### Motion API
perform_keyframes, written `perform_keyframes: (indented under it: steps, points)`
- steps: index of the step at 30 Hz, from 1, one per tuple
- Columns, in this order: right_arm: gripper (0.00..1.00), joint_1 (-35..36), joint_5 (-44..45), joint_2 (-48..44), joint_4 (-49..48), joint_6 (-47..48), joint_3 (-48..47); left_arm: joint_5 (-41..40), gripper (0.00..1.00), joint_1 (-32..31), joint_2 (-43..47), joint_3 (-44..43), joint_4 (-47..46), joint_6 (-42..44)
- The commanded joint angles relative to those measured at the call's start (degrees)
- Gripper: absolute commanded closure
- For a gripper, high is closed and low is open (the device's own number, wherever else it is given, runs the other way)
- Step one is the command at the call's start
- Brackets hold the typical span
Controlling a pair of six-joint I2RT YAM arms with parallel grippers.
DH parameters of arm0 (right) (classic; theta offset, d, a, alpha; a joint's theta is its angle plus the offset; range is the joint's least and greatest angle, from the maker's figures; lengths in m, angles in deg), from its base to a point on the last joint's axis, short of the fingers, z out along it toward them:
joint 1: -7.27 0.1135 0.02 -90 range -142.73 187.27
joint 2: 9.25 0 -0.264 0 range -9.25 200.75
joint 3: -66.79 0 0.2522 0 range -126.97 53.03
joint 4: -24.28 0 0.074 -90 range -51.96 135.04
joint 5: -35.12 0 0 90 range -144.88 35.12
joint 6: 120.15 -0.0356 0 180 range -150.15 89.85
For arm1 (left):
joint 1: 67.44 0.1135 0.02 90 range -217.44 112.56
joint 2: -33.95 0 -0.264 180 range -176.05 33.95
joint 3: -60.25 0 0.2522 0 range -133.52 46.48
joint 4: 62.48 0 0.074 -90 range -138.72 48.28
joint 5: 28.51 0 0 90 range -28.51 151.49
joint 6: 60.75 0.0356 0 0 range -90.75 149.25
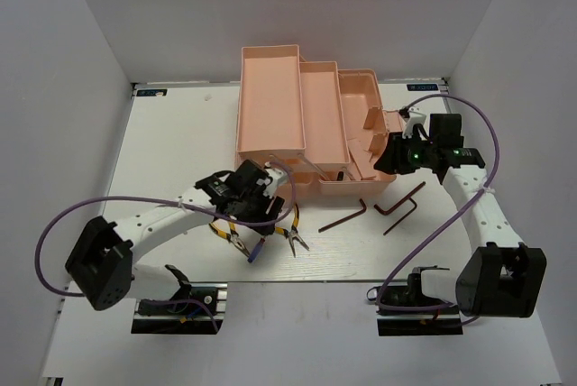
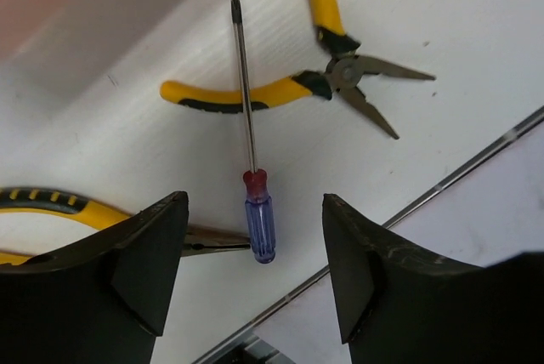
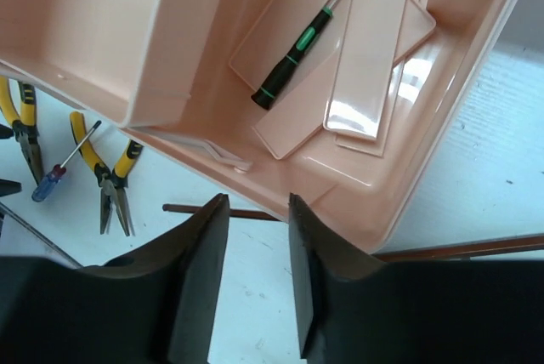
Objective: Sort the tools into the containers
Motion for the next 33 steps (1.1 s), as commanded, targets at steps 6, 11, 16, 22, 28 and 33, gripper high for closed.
perform_keyframes:
  steps: [6,11,16,22,28,33]
  points:
    - [0.58,-2.9,-3.8,-0.4,0.1,1.3,1.3,-8.4,0.25,-7.1,-6.5,-1.9,2.5,-3.9]
    - [0.57,-3.7,-6.0,1.1,0.4,0.9,1.2,-9.1,0.24,-8.4,-8.4,-2.4,2.0,-4.4]
    - [0.56,-4.3,-7.2,1.5,0.7,0.7,1.2,-10.9,0.24,-10.0,-8.4,-1.3,1.4,-6.5]
    - [0.56,-5.0,-8.6,1.4,-0.1,0.5,1.6,-13.7,0.28,-11.7,-9.1,0.9,-0.8,-8.9]
    - [0.56,-6.1,-10.4,1.5,-0.4,0.0,2.1,-17.5,0.32,-13.5,-8.4,2.6,-1.9,-12.1]
    - [0.56,-6.6,-11.5,1.7,-0.3,-0.1,2.2,-20.7,0.36,-14.1,-6.9,5.3,-3.2,-15.9]
